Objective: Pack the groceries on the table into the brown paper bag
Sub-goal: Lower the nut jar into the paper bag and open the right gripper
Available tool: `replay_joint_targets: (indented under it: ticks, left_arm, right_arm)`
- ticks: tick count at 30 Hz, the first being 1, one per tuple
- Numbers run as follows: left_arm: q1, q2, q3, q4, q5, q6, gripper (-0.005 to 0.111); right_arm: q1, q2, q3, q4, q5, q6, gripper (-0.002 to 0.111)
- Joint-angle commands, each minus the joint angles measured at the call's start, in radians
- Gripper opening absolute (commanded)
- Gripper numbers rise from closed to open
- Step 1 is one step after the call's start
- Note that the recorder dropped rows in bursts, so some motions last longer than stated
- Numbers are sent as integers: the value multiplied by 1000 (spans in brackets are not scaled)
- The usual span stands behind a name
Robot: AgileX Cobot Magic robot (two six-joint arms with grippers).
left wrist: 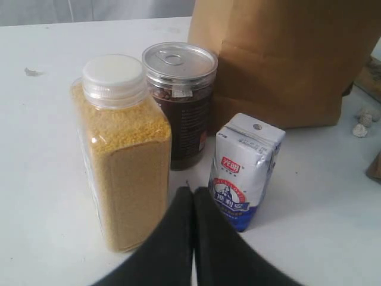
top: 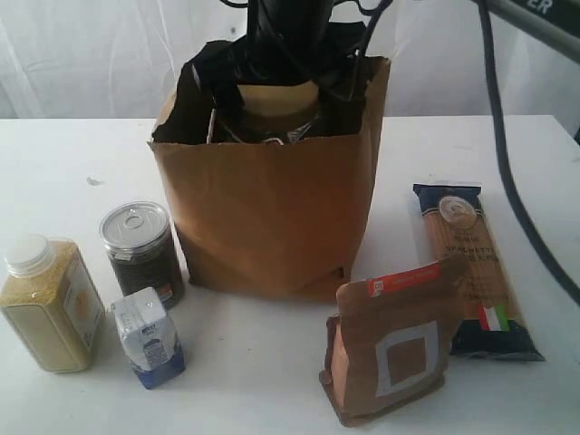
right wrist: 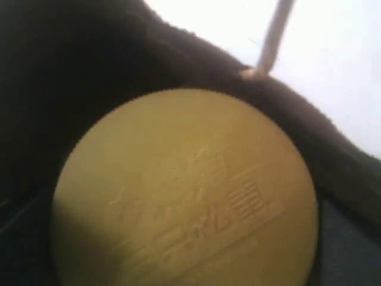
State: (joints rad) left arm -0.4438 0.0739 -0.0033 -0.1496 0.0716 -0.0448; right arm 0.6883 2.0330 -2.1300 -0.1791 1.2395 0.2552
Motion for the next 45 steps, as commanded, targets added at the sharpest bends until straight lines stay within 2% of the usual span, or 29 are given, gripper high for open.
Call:
replay_joint_targets:
  ticks: [1, 10, 19, 21, 22, 23, 24, 25, 27, 45]
  left_arm:
    - [3, -5, 3, -5, 4, 0, 0]
    - [3, -5, 3, -5, 4, 0, 0]
    - [3, -5, 3, -5, 4, 0, 0]
    - [3, -5, 3, -5, 4, 0, 0]
    - [3, -5, 3, -5, 4, 0, 0]
    - [3, -5, 3, -5, 4, 0, 0]
    - [3, -5, 3, -5, 4, 0, 0]
    - [3, -5, 3, -5, 4, 0, 0]
    - [3, -5, 3, -5, 4, 0, 0]
    - [3, -5, 3, -5, 4, 0, 0]
  right_arm:
    - [-20, 3, -11, 14, -18, 4, 0]
    - [-60, 39, -11, 189, -18, 9, 0]
    - [-60, 41, -11, 186, -18, -27, 3]
    - [-60, 41, -11, 186, -18, -50, 16]
    - [-60, 41, -11, 179, -18, -50, 32]
    - [-60, 39, -11, 186, -18, -50, 41]
    - [-60, 39, -11, 186, -18, -50, 65]
    - [-60, 39, -11, 186, -18, -50, 85]
    - [-60, 37, -11, 186, -18, -50, 98]
    - [-60, -85, -9, 190, -18, -50, 98]
